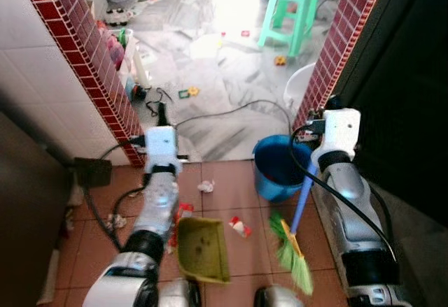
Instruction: Sweep floor
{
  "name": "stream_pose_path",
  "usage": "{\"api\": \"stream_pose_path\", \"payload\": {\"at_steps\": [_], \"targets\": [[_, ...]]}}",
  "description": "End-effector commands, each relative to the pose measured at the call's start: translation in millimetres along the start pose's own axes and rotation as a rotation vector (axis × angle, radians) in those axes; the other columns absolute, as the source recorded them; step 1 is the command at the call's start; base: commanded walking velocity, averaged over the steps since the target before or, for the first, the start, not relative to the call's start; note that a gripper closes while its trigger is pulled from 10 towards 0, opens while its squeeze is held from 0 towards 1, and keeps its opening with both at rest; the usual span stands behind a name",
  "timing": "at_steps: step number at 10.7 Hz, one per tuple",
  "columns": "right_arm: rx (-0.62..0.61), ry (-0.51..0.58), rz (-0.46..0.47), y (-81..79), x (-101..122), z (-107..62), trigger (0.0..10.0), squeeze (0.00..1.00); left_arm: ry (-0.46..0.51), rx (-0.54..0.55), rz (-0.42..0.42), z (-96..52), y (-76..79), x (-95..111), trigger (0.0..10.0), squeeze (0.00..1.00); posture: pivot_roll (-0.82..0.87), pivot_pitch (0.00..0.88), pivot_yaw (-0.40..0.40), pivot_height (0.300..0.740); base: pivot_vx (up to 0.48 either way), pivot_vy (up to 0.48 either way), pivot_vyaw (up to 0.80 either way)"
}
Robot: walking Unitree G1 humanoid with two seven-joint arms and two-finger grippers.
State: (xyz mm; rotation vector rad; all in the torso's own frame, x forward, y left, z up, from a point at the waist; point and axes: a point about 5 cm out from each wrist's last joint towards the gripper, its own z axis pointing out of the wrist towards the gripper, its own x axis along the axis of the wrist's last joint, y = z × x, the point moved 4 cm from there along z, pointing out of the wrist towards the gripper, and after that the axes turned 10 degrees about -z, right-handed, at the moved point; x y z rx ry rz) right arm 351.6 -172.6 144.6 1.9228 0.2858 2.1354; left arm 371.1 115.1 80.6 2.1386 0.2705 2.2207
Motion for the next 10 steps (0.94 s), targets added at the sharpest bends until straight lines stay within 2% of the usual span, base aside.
{"api": "stream_pose_path", "payload": {"at_steps": [1,2,4,6,8,9,10], "targets": [[-0.026,-0.017,0.007,4.7,-4,-2.9,10.0,0.0,-0.033,0.011,-0.041,-2.4,-0.5,-8,10.0,0.0,-0.19,0.139,0.087,0.74,0.0,0.0,0.0],[-0.042,-0.009,0.015,7.0,-2,-3.5,10.0,0.0,-0.048,0.021,-0.031,-4.1,0.2,-13,10.0,0.0,-0.19,0.126,0.091,0.74,0.0,0.0,0.0],[-0.031,-0.013,0.011,3.0,3,-3.9,10.0,0.0,-0.095,0.049,-0.079,-4.5,-3.9,-23,10.0,0.0,-0.2,0.127,0.075,0.74,0.0,0.0,0.0],[-0.003,-0.009,0.017,-3.0,5,-0.5,10.0,0.0,-0.122,0.019,-0.052,-7.1,3.6,-30,10.0,0.0,-0.19,0.119,0.058,0.74,0.0,0.0,0.0],[0.01,0.018,0.004,-3.9,10,5.0,10.0,0.0,-0.005,0.012,0.038,2.8,6.6,-7,10.0,0.0,-0.17,0.111,0.06,0.74,0.0,0.0,0.0],[0.031,0.03,-0.005,-3.8,13,9.4,10.0,0.0,0.115,0.078,0.091,7.4,-3.5,14,10.0,0.0,-0.16,0.107,0.057,0.74,0.0,0.0,0.0],[0.048,0.036,-0.012,-4.6,14,12.7,10.0,0.0,0.136,0.128,0.11,5.6,-13.3,15,10.0,0.0,-0.16,0.106,0.051,0.74,0.0,0.0,0.0]]}}
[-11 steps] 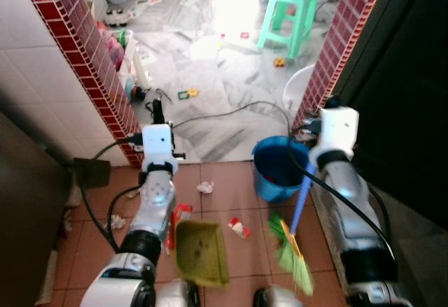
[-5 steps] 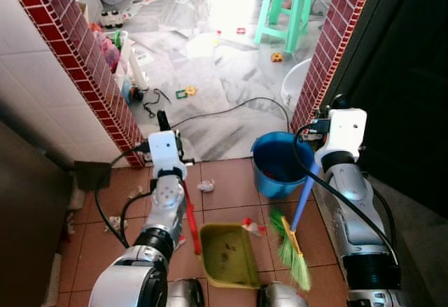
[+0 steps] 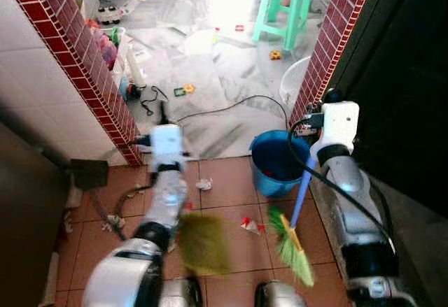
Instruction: Sweep floor
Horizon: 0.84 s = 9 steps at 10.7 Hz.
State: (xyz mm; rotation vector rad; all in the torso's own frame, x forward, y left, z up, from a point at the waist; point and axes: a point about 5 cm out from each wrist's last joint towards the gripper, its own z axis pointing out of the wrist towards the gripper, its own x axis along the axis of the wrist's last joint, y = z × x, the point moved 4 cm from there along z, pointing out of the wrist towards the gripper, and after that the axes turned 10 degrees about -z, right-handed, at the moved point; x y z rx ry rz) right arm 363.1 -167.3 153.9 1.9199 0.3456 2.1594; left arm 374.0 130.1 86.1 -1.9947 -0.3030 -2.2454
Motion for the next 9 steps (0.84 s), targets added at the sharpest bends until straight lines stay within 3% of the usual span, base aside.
{"api": "stream_pose_path", "payload": {"at_steps": [1,2,5,6,9], "targets": [[0.02,0.02,0.002,-4.2,5,3.8,10.0,0.0,-0.012,0.01,0.012,-2.0,-3.6,-4,10.0,0.0,-0.15,0.102,0.047,0.74,0.0,0.0,0.0],[0.038,0.025,0.007,-8.7,6,6.0,10.0,0.0,-0.057,0.001,0.041,-5.6,-1.5,-14,10.0,0.0,-0.16,0.091,0.046,0.74,0.0,0.0,0.0],[0.076,0.019,0.062,-16.2,5,8.2,10.0,0.0,-0.096,-0.024,-0.008,-10.1,9.8,-19,10.0,0.0,-0.16,0.078,0.048,0.74,0.0,0.0,0.0],[0.077,-0.03,0.159,-16.3,0,10.7,10.0,0.0,-0.124,-0.02,-0.011,-10.6,11.6,-23,10.0,0.0,-0.17,0.071,0.046,0.74,0.0,0.0,0.0],[0.031,-0.072,0.288,-7.2,0,20.4,10.0,0.0,-0.198,-0.062,-0.073,-14.8,24.2,-31,10.0,0.0,-0.17,0.06,0.043,0.74,0.0,0.0,0.0]]}}
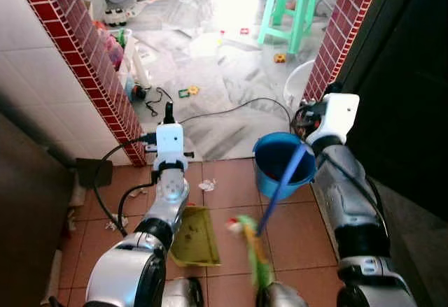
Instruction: Sweep floor
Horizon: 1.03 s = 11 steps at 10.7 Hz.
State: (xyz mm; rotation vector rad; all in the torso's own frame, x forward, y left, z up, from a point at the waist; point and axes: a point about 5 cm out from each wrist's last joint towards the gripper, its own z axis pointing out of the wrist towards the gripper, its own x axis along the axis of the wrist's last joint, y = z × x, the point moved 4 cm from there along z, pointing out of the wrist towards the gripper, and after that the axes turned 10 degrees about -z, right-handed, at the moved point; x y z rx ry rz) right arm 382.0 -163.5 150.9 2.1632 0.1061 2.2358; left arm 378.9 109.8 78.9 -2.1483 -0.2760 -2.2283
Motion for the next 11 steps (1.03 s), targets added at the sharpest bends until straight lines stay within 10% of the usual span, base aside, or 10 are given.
{"api": "stream_pose_path", "payload": {"at_steps": [1,6,11], "targets": [[-0.003,-0.009,0.059,-1.5,2,3.1,10.0,0.0,-0.122,-0.013,-0.057,-12.1,8.1,-25,10.0,0.0,-0.17,0.059,0.042,0.74,0.0,0.0,0.0],[0.057,-0.04,0.28,-12.2,9,10.0,10.0,0.0,-0.164,-0.058,-0.089,-13.1,15.8,-29,10.0,0.0,-0.17,0.051,0.044,0.74,0.0,0.0,0.0],[0.195,0.306,-0.125,-16.2,100,11.1,10.0,0.0,-0.197,-0.094,-0.156,-9.7,15.7,-29,10.0,0.0,-0.17,0.038,0.049,0.74,0.0,0.0,0.0]]}}
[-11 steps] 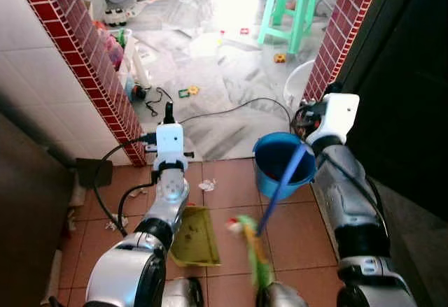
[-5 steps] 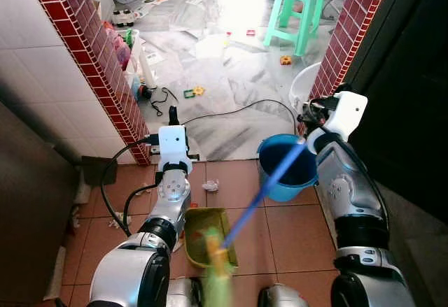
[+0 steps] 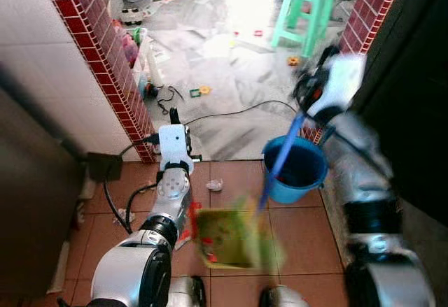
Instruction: Sweep floor
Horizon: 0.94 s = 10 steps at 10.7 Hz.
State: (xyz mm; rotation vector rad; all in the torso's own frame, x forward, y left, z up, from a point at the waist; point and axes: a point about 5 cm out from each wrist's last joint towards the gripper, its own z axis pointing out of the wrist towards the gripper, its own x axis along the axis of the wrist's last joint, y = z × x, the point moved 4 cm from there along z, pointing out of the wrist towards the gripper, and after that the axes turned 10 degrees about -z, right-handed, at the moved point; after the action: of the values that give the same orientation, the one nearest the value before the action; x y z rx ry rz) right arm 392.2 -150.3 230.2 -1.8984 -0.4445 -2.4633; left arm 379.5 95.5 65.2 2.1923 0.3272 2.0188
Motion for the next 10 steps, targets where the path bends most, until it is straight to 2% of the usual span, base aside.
{"api": "stream_pose_path", "payload": {"at_steps": [1,3,4,5,6,8,10], "targets": [[0.011,0.082,-0.03,-0.8,21,3.2,10.0,0.0,-0.066,-0.012,-0.027,-5.4,1.5,-15,10.0,0.0,-0.18,0.035,0.05,0.74,0.0,0.0,0.0],[-0.018,0.038,-0.064,8.4,4,-6.2,10.0,0.0,-0.054,0.013,-0.032,-3.0,-5.2,-11,10.0,0.0,-0.17,0.032,0.052,0.74,0.0,0.0,0.0],[-0.02,0.024,-0.094,6.9,-2,-11.0,10.0,0.0,-0.037,0.025,-0.015,-0.5,-8.7,-6,10.0,0.0,-0.17,0.031,0.055,0.74,0.0,0.0,0.0],[-0.01,-0.004,-0.107,-0.7,-16,-22.0,10.0,0.0,0.036,-0.024,0.031,5.6,-2.9,12,10.0,0.0,-0.16,0.029,0.058,0.74,0.0,0.0,0.0],[-0.01,-0.019,-0.112,-4.0,-22,-26.9,10.0,0.0,0.063,-0.057,0.016,7.9,0.3,20,10.0,0.0,-0.16,0.027,0.058,0.74,0.0,0.0,0.0],[-0.035,-0.071,-0.114,-10.5,-44,-37.7,10.0,0.0,0.141,-0.037,-0.053,10.9,-7.3,39,10.0,0.0,-0.13,0.019,0.056,0.74,0.0,0.0,0.0],[-0.054,-0.119,-0.128,-14.4,-60,-41.9,10.0,0.0,0.24,-0.052,-0.079,10.3,-12.0,61,10.0,0.0,-0.11,0.01,0.051,0.74,0.0,0.0,0.0]]}}
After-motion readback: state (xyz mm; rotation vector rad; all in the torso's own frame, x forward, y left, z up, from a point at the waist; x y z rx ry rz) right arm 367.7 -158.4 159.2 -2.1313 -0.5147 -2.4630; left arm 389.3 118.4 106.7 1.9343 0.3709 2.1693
